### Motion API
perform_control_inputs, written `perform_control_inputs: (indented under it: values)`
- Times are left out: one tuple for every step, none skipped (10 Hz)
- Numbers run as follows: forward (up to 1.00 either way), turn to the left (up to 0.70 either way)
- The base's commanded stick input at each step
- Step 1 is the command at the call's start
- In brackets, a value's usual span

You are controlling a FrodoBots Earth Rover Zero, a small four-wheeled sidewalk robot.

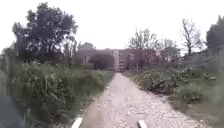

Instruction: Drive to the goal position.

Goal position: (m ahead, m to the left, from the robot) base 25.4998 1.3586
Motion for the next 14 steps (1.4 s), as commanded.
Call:
perform_control_inputs:
  values:
    - [0.70,-0.35]
    - [0.70,-0.35]
    - [0.70,0.00]
    - [0.70,0.00]
    - [0.70,0.00]
    - [0.70,0.00]
    - [0.70,0.00]
    - [0.70,0.00]
    - [0.70,0.00]
    - [0.70,0.00]
    - [0.70,0.00]
    - [0.70,0.00]
    - [0.70,0.00]
    - [0.70,-0.17]
